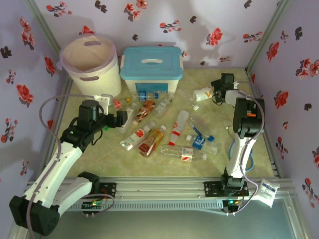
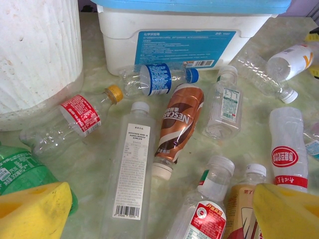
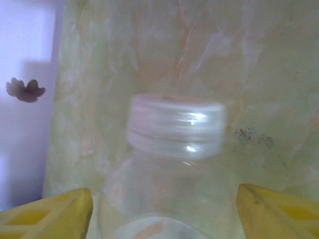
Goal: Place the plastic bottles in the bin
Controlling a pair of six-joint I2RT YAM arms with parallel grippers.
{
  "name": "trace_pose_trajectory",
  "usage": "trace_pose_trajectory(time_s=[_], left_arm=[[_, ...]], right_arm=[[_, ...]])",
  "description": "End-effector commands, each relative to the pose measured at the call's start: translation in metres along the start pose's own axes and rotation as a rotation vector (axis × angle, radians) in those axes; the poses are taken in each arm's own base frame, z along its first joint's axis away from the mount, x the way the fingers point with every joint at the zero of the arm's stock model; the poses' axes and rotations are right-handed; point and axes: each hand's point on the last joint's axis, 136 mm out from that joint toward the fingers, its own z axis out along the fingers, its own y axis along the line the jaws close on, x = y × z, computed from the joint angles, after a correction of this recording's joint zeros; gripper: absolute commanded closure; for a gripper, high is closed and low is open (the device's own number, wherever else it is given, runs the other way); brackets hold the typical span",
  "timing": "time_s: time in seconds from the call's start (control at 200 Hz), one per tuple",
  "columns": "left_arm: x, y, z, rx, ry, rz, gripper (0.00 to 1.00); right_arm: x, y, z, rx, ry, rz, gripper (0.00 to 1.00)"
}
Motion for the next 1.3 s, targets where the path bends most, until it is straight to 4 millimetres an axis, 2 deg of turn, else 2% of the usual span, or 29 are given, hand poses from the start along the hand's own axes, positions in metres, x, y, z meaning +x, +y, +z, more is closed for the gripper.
trace_pose_trajectory(time_s=[0.0, 0.165, 0.295, 0.46, 0.57, 0.72, 0.85, 1.06, 1.195, 1.295], left_arm=[[-0.017, -0.002, -0.007, -0.005, -0.064, -0.005, 0.07], [-0.021, -0.002, -0.008, -0.009, -0.067, 0.001, 0.07], [-0.025, -0.005, -0.005, 0.004, -0.064, -0.012, 0.07], [-0.036, -0.022, 0.005, 0.085, -0.056, -0.032, 0.07], [-0.041, -0.041, 0.014, 0.163, -0.04, -0.029, 0.06], [-0.043, -0.071, 0.032, 0.27, 0.006, -0.002, 0.04], [-0.043, -0.1, 0.043, 0.343, 0.041, 0.031, 0.0], [-0.05, -0.129, 0.053, 0.399, 0.043, 0.056, 0.0], [-0.052, -0.145, 0.061, 0.429, 0.04, 0.052, 0.0], [-0.054, -0.156, 0.067, 0.469, 0.035, 0.025, 0.0]], right_arm=[[-0.003, -0.001, 0.006, -0.068, 0.007, 0.07, 0.32], [-0.011, 0.007, -0.004, -0.115, -0.009, 0.06, 0.38], [-0.021, 0.022, -0.024, -0.144, -0.031, 0.02, 0.41], [-0.027, 0.052, -0.069, -0.212, -0.062, -0.094, 0.41], [-0.018, 0.073, -0.107, -0.268, -0.071, -0.225, 0.42], [0.021, 0.101, -0.155, -0.37, -0.031, -0.408, 0.43], [0.075, 0.124, -0.204, -0.451, -0.018, -0.612, 0.4], [0.16, 0.14, -0.269, -0.596, 0.028, -0.799, 0.41], [0.205, 0.135, -0.288, -0.662, 0.105, -0.854, 0.42], [0.225, 0.134, -0.296, -0.712, 0.131, -0.865, 0.42]])
